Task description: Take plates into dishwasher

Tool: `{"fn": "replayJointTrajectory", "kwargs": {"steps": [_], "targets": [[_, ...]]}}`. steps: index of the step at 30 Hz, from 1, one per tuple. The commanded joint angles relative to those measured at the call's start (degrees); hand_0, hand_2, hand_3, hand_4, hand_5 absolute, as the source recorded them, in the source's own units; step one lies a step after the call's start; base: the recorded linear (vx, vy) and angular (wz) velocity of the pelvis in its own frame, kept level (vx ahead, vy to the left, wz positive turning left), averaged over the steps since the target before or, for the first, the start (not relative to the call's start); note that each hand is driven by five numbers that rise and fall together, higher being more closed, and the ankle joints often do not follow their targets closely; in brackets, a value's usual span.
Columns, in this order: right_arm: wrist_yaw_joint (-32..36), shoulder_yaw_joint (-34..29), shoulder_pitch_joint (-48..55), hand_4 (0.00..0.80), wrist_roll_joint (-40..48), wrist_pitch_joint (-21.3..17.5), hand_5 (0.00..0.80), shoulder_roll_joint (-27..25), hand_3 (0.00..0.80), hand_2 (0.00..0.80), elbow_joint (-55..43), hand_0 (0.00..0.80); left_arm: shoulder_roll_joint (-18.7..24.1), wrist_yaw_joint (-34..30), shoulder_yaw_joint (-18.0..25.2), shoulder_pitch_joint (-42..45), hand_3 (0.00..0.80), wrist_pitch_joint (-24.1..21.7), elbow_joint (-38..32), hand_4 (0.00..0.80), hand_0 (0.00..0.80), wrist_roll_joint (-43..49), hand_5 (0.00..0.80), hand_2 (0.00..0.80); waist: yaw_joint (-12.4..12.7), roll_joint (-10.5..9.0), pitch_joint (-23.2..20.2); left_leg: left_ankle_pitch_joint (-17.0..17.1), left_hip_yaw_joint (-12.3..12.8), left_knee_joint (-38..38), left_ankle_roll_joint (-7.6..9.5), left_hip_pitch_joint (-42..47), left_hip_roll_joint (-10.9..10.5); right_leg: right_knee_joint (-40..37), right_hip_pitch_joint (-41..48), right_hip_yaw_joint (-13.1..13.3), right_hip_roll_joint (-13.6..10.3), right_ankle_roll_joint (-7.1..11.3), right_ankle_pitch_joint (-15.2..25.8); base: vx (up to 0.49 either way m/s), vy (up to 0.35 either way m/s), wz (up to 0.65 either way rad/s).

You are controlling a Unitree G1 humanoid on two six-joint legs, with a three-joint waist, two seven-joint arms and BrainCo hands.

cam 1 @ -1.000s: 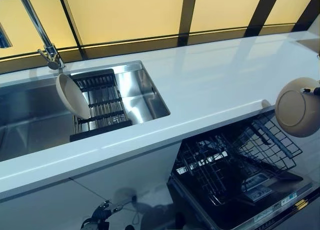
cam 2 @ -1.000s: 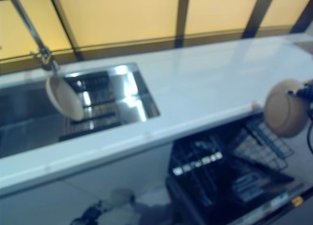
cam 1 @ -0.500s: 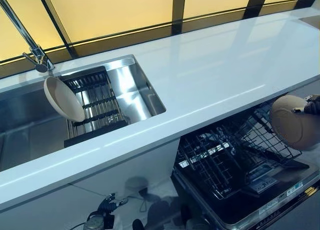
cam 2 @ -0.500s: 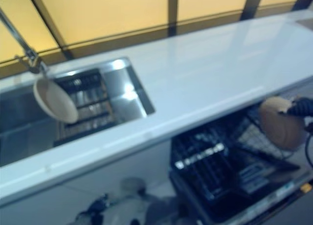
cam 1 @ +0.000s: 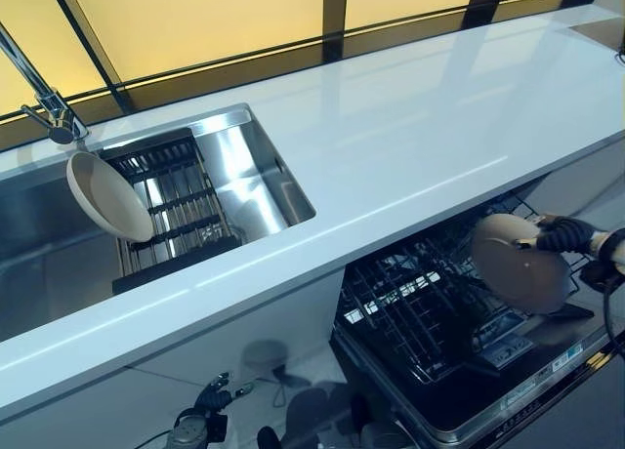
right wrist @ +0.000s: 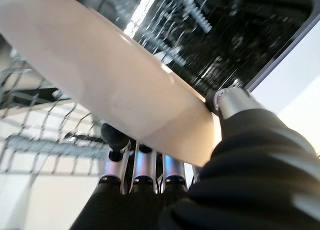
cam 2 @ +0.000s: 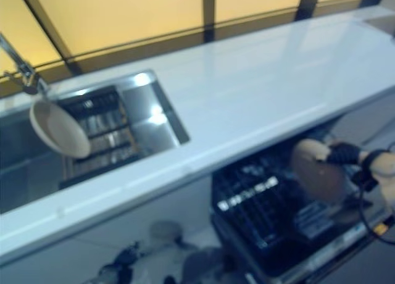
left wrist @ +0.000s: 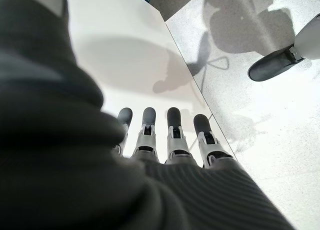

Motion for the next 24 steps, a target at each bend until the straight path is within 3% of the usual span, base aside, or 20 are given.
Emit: {"fn": "replayJointTrajectory", "kwargs": {"steps": [1, 16, 24], "targets": [[-1.94, -2.29, -1.22, 0.8, -1.03, -0.51, 0.8, 2.89, 0.8, 0.8, -3.57, 0.8, 1.59, -0.2, 2.22, -2.65, 0.0, -1.41, 1.17, 0.0, 0.0, 0.57, 0.0, 0.0, 0.7, -2.99, -1.01, -5.83, -0.31, 0.19, 0.4, 4.41, -1.06, 0.13, -1.29, 0.33, 0.49, 2.62, 2.07, 0.0, 0.0, 0.0], [-3.78, 2.31, -2.27, 0.8, -4.79, 3.11, 0.8, 11.09, 0.8, 0.8, -7.37, 0.8, 0.59, 0.94, 2.53, -3.71, 0.0, -2.22, 1.12, 0.0, 0.0, -1.48, 0.0, 0.0, 1.9, -2.13, 0.44, -5.61, -3.04, 0.19, 0.75, 3.23, -2.13, 0.13, -1.6, 0.7, 0.51, 2.32, 2.06, -0.002, 0.0, 0.0], [-4.21, 4.2, -3.23, 0.8, -6.1, 2.07, 0.8, 13.54, 0.8, 0.8, -4.12, 0.8, 0.28, 1.05, 2.41, -3.85, 0.0, -2.61, 0.76, 0.0, 0.0, -1.77, 0.0, 0.0, 2.46, -1.76, 1.22, -5.33, -2.58, 0.19, 0.59, 3.18, -1.84, 0.13, -1.61, -0.34, -0.09, 2.34, 2.03, -0.001, 0.003, 0.01]]}}
